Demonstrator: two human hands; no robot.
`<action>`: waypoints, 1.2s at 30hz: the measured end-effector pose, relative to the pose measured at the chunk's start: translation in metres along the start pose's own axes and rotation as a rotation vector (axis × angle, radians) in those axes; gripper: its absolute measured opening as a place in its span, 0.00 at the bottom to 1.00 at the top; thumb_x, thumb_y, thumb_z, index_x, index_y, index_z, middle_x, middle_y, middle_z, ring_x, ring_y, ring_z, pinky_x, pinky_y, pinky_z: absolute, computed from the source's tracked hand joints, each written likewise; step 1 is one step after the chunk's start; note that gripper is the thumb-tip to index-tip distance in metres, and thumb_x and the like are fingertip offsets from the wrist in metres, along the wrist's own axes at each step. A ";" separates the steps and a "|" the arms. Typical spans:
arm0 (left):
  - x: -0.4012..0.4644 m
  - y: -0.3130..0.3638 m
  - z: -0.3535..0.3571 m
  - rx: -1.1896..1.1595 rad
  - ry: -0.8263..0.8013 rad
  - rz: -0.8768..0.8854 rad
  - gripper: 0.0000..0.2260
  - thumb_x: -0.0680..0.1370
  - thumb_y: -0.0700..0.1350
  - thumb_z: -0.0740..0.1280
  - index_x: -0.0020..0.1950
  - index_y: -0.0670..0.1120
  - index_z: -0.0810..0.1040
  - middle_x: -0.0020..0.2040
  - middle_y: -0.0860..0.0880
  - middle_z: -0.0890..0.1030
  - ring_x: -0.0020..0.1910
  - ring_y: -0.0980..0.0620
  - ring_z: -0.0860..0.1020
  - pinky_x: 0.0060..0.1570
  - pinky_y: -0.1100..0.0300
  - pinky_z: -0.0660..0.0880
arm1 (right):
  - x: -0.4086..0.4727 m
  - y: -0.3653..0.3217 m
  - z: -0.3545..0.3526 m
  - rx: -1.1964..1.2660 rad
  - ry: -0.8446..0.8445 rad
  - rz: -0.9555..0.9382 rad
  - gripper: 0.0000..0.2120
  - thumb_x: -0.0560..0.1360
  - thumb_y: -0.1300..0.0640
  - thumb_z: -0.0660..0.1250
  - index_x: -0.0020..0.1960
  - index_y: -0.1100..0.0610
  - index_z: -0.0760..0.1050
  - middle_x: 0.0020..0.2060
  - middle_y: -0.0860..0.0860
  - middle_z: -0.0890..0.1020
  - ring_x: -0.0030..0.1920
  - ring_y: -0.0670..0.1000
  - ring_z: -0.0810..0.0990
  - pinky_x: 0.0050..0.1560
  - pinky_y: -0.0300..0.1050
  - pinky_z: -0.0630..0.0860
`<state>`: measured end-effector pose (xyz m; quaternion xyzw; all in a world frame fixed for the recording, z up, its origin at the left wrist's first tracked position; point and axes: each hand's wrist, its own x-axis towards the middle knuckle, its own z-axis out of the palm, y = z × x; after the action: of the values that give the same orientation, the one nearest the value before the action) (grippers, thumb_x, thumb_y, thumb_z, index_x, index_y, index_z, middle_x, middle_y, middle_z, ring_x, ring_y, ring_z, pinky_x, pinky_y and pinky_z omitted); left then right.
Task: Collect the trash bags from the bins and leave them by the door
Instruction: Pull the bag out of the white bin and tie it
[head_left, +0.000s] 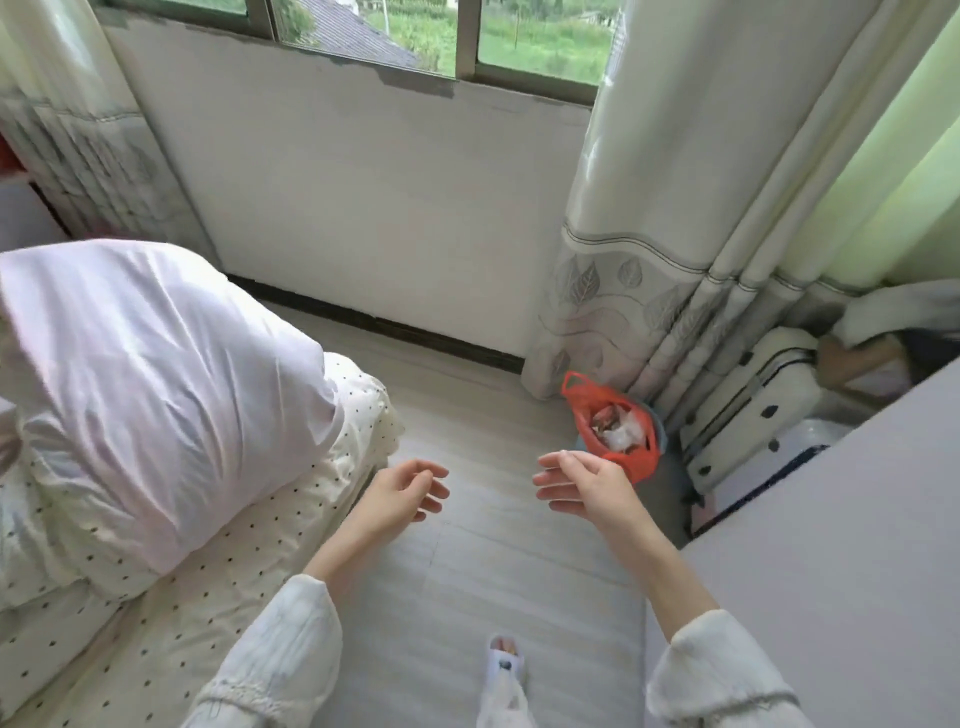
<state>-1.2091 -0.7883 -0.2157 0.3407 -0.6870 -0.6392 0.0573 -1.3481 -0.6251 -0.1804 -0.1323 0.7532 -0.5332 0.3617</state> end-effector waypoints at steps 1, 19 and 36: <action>0.023 0.011 0.000 -0.018 0.026 -0.007 0.13 0.80 0.37 0.54 0.43 0.49 0.74 0.39 0.49 0.78 0.36 0.53 0.77 0.38 0.62 0.71 | 0.027 -0.014 -0.006 -0.006 -0.017 -0.007 0.12 0.80 0.58 0.54 0.50 0.60 0.75 0.37 0.52 0.81 0.37 0.50 0.79 0.41 0.41 0.74; 0.414 0.111 -0.143 -0.246 0.380 -0.092 0.12 0.80 0.39 0.54 0.46 0.49 0.75 0.40 0.49 0.79 0.38 0.53 0.77 0.40 0.63 0.72 | 0.487 -0.213 0.088 -0.226 -0.379 -0.011 0.12 0.79 0.58 0.56 0.51 0.59 0.78 0.40 0.53 0.83 0.42 0.52 0.81 0.49 0.44 0.77; 0.665 0.142 -0.437 -0.388 0.857 -0.250 0.11 0.80 0.38 0.53 0.50 0.44 0.75 0.40 0.50 0.78 0.39 0.52 0.77 0.41 0.62 0.72 | 0.825 -0.390 0.361 -0.465 -0.787 0.010 0.13 0.78 0.58 0.57 0.53 0.61 0.78 0.41 0.54 0.83 0.43 0.53 0.82 0.52 0.47 0.76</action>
<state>-1.5471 -1.5222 -0.2455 0.6361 -0.4236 -0.5597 0.3205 -1.7534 -1.5181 -0.2244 -0.3989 0.6589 -0.2575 0.5834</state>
